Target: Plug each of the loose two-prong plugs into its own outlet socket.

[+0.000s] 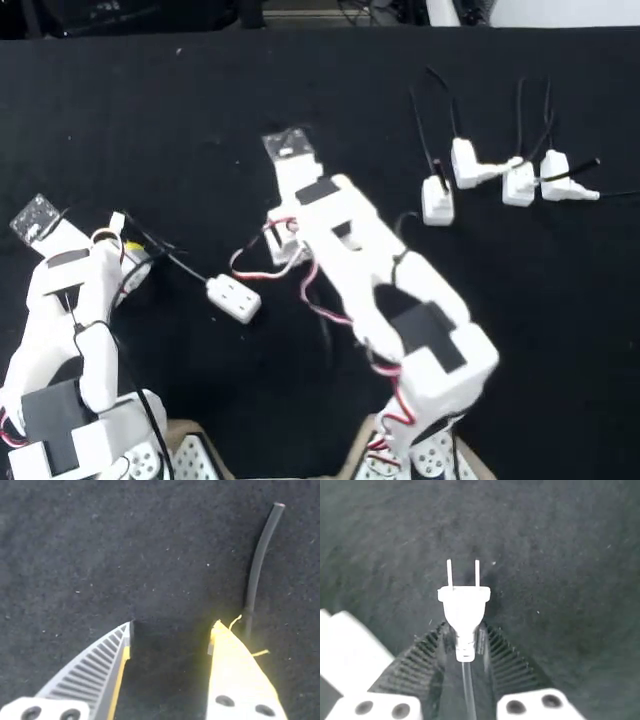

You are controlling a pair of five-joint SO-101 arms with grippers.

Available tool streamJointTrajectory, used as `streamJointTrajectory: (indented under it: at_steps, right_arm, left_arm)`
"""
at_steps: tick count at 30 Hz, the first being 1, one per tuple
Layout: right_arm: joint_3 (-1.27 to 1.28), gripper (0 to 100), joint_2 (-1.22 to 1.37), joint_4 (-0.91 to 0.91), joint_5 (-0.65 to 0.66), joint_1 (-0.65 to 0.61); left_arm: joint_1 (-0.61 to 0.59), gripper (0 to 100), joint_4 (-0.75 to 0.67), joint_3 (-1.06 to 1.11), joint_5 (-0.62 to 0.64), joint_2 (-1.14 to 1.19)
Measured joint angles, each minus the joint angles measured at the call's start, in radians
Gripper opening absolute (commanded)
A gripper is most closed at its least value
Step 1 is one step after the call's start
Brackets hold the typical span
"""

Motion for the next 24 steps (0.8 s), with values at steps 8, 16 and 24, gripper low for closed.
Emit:
streamJointTrajectory:
  at_steps: [8,16,24]
  right_arm:
    - [0.068,1.2,-0.17,0.144,0.85,0.02]
    - [0.17,18.2,-0.17,0.017,0.885,0.054]
    - [0.141,13.4,-0.167,-0.009,0.842,0.061]
  left_arm:
    - [0.0,25,0.002,0.0,0.0,0.0]
    - [0.02,25,0.005,0.0,0.0,0.0]
    - [0.04,25,0.005,0.0,0.0,0.0]
